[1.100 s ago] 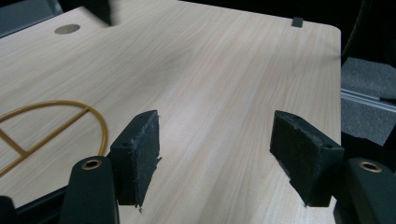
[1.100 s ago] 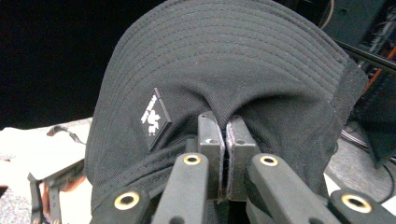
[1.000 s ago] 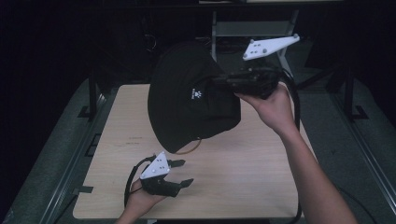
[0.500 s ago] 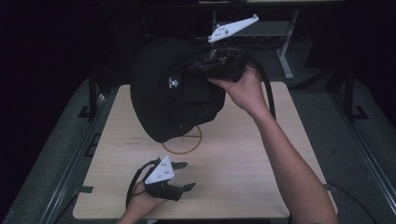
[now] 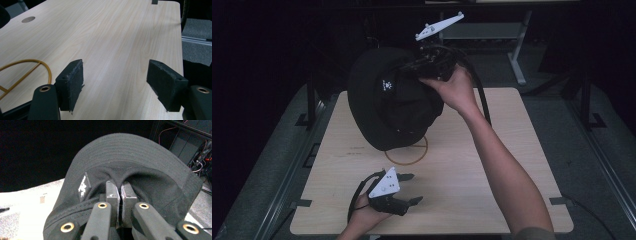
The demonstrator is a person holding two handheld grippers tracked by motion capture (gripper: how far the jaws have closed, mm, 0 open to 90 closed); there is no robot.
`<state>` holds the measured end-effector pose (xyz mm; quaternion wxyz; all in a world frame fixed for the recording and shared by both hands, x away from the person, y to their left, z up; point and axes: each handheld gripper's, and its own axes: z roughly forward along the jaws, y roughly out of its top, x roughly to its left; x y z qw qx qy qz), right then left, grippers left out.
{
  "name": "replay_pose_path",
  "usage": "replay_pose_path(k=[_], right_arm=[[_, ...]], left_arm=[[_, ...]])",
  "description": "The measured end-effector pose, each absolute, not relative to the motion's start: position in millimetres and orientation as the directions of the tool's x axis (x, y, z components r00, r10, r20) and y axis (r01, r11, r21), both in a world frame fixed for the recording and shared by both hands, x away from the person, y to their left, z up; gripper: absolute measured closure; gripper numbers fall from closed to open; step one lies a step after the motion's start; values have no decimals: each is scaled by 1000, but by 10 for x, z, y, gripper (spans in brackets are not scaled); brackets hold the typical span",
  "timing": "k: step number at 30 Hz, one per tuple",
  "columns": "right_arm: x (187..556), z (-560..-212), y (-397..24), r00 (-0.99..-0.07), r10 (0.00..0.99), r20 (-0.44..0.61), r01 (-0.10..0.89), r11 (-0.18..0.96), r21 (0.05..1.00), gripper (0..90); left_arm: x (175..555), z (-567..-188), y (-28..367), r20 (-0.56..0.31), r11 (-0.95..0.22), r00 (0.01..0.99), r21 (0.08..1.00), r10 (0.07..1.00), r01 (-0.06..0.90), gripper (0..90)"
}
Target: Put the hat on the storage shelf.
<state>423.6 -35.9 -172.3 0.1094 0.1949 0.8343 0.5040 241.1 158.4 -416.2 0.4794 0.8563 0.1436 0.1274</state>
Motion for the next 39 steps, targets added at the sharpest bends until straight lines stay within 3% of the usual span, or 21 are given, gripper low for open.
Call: replay_pose_path(k=[35, 39], right_arm=[[4732, -2159, 374, -884, 468, 23, 314, 555, 771, 860], [4768, -2175, 395, -881, 472, 37, 326, 548, 770, 821]], left_arm=[[2375, -4193, 1496, 92, -516, 945, 852, 314, 88, 272], [2374, -4196, 1499, 95, -520, 945, 850, 312, 86, 269]])
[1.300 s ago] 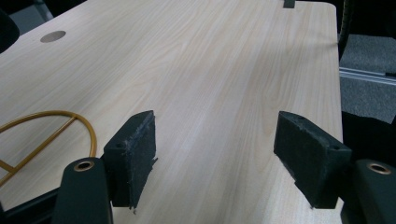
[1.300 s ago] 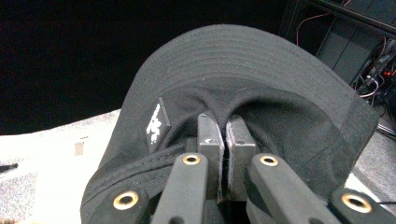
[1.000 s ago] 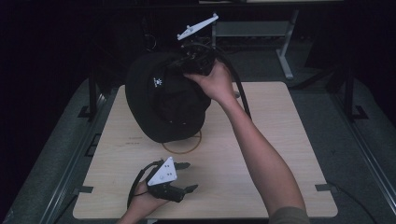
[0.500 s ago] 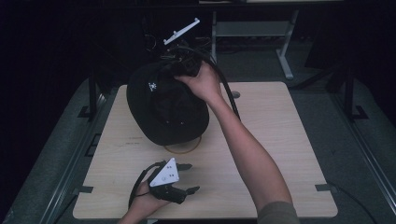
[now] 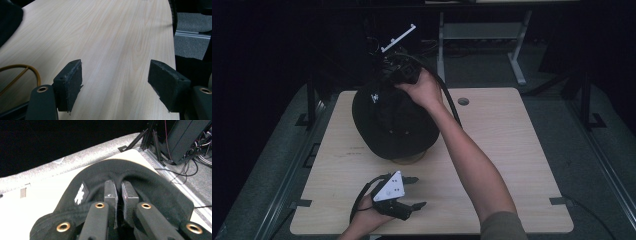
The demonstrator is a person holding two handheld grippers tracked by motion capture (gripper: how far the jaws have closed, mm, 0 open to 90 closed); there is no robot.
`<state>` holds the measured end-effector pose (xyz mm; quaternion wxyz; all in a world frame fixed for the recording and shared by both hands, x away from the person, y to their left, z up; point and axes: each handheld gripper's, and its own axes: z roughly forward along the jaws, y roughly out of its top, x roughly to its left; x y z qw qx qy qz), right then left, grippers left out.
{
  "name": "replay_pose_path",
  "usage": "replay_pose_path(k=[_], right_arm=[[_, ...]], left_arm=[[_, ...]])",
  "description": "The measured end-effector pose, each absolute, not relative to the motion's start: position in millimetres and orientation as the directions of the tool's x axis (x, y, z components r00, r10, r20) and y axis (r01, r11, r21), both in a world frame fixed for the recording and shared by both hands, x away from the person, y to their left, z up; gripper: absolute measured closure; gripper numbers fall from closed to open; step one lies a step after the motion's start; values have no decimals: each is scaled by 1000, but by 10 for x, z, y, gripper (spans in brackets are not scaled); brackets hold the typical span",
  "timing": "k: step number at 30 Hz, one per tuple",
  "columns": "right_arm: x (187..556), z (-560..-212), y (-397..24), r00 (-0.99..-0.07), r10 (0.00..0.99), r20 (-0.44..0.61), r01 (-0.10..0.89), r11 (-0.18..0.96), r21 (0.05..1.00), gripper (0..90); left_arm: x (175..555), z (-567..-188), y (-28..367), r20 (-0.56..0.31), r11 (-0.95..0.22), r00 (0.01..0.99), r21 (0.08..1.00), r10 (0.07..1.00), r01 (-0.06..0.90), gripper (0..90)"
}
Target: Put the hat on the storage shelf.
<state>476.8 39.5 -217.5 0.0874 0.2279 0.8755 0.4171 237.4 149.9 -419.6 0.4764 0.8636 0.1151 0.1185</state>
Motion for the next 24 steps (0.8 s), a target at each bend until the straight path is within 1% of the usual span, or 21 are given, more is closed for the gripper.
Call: replay_pose_path(k=[1, 2, 5, 7, 9, 11, 12, 13, 14, 15, 16, 17, 18, 21, 23, 24], right_arm=[[4771, -2174, 399, -882, 470, 36, 322, 544, 775, 775], [4771, -2174, 399, -882, 470, 36, 322, 544, 775, 775], [4748, -2179, 406, -877, 480, 22, 324, 556, 765, 735], [4742, -2186, 367, -873, 486, 31, 331, 545, 771, 677], [4739, -2193, 288, -874, 484, 40, 324, 520, 791, 647], [4700, -2186, 144, -871, 490, 46, 320, 493, 809, 568], [4700, -2186, 144, -871, 490, 46, 320, 493, 809, 568], [4663, -2180, 39, -866, 496, 64, 325, 461, 826, 539], [4663, -2180, 39, -866, 496, 64, 325, 461, 826, 539], [4628, -2186, -71, -869, 491, 64, 310, 439, 843, 506], [4602, -2188, -125, -866, 494, 76, 318, 428, 846, 488], [4602, -2188, -125, -866, 494, 76, 318, 428, 846, 488], [4568, -2208, -228, -864, 497, 81, 317, 412, 854, 465], [4529, -2236, -365, -859, 505, 88, 320, 393, 862, 425], [4514, -2247, -429, -858, 505, 95, 321, 383, 866, 418], [4485, -2266, -528, -856, 508, 97, 316, 365, 876, 393]], left_arm=[[2374, -4196, 1499, 95, -520, 945, 850, 312, 86, 269], [2373, -4195, 1502, 96, -520, 945, 850, 313, 86, 269], [2368, -4191, 1518, 97, -521, 944, 849, 317, 87, 269], [2361, -4191, 1522, 101, -523, 943, 848, 318, 86, 269], [2353, -4187, 1528, 107, -527, 943, 846, 316, 81, 269], [2347, -4186, 1535, 105, -525, 942, 847, 319, 84, 268], [2347, -4186, 1535, 105, -525, 942, 847, 319, 84, 266], [2350, -4187, 1539, 104, -528, 941, 845, 321, 87, 265], [2357, -4187, 1543, 111, -531, 941, 843, 321, 81, 265], [2363, -4189, 1545, 113, -531, 940, 844, 321, 80, 265], [2367, -4191, 1549, 112, -529, 939, 845, 324, 82, 264], [2369, -4192, 1552, 107, -525, 939, 847, 328, 87, 264], [2376, -4193, 1559, 96, -513, 937, 853, 337, 97, 261], [2382, -4194, 1573, 91, -509, 935, 855, 342, 103, 257], [2383, -4195, 1584, 88, -505, 932, 856, 350, 109, 257], [2388, -4191, 1593, 87, -502, 932, 858, 353, 110, 255]])
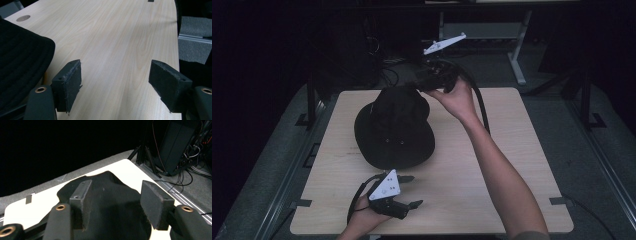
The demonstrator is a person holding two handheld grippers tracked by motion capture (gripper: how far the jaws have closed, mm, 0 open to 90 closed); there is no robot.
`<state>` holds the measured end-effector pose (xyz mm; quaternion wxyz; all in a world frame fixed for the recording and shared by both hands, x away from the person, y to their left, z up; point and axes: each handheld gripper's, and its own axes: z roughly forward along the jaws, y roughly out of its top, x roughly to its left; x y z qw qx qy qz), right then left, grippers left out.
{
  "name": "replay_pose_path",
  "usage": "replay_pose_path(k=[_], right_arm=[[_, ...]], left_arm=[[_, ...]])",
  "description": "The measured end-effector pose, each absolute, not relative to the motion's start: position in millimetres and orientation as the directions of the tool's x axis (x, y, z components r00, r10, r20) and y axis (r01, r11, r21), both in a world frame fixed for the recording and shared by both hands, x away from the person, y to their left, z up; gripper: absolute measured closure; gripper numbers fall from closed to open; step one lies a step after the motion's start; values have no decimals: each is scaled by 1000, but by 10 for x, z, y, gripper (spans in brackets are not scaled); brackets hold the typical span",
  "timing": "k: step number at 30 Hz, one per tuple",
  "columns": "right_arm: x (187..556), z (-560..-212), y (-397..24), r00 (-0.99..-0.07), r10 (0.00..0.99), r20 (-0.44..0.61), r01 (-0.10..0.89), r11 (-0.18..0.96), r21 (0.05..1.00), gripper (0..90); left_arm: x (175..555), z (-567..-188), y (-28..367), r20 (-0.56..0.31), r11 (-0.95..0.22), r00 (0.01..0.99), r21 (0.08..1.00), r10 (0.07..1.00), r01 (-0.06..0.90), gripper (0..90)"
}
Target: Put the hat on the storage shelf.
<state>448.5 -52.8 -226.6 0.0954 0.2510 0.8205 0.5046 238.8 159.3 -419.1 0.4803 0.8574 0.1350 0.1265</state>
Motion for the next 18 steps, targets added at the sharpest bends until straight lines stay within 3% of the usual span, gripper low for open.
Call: replay_pose_path(k=[18], right_arm=[[4254, -2458, -1190, -825, 552, 126, 345, 313, 885, 333]], left_arm=[[2437, -4200, 1610, 59, -495, 925, 857, 375, 146, 230]])
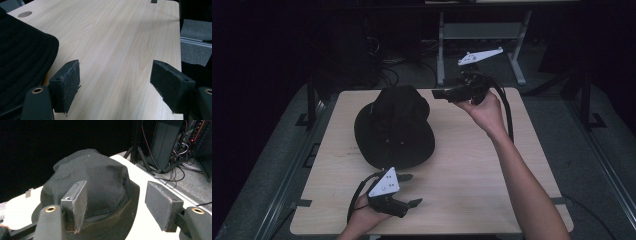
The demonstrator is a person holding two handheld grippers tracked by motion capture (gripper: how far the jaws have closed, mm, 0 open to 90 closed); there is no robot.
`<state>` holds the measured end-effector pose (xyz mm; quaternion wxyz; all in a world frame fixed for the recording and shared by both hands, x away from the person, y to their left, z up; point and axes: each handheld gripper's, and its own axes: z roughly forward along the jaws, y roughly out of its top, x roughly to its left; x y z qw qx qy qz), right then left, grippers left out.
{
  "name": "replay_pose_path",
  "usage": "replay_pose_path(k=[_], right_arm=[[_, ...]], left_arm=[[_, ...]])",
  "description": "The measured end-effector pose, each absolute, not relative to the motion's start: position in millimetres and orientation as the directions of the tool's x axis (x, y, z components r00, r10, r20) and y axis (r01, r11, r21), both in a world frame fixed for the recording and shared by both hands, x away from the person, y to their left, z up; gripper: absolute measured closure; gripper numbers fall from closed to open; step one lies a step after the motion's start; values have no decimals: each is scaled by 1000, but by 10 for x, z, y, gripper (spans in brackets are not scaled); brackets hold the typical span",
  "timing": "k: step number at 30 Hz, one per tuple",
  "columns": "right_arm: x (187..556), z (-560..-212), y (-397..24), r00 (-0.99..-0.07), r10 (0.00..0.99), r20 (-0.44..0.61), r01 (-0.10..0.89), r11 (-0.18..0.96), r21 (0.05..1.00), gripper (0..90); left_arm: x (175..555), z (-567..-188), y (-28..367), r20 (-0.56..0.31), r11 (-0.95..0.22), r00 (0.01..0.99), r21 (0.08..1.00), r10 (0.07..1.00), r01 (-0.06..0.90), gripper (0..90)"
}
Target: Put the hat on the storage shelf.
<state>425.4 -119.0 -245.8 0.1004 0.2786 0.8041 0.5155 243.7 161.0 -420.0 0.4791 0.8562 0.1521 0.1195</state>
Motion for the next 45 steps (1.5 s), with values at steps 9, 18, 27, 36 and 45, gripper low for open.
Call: replay_pose_path(k=[9, 18, 27, 36, 45], right_arm=[[4209, -2538, -1333, -814, 566, 130, 360, 315, 878, 314], [4182, -2620, -1463, -800, 581, 149, 384, 306, 871, 282], [4134, -2723, -1604, -788, 591, 173, 411, 296, 862, 258], [4073, -2856, -1752, -772, 607, 192, 437, 286, 853, 241], [3989, -3005, -1911, -756, 620, 208, 456, 273, 847, 228]], left_arm=[[2447, -4205, 1600, 54, -499, 923, 853, 381, 156, 214], [2462, -4214, 1584, 47, -502, 920, 848, 390, 169, 192], [2467, -4218, 1570, 37, -501, 915, 846, 402, 186, 176], [2469, -4219, 1557, 34, -505, 915, 842, 402, 190, 171], [2467, -4219, 1550, 37, -504, 913, 842, 406, 190, 171]])
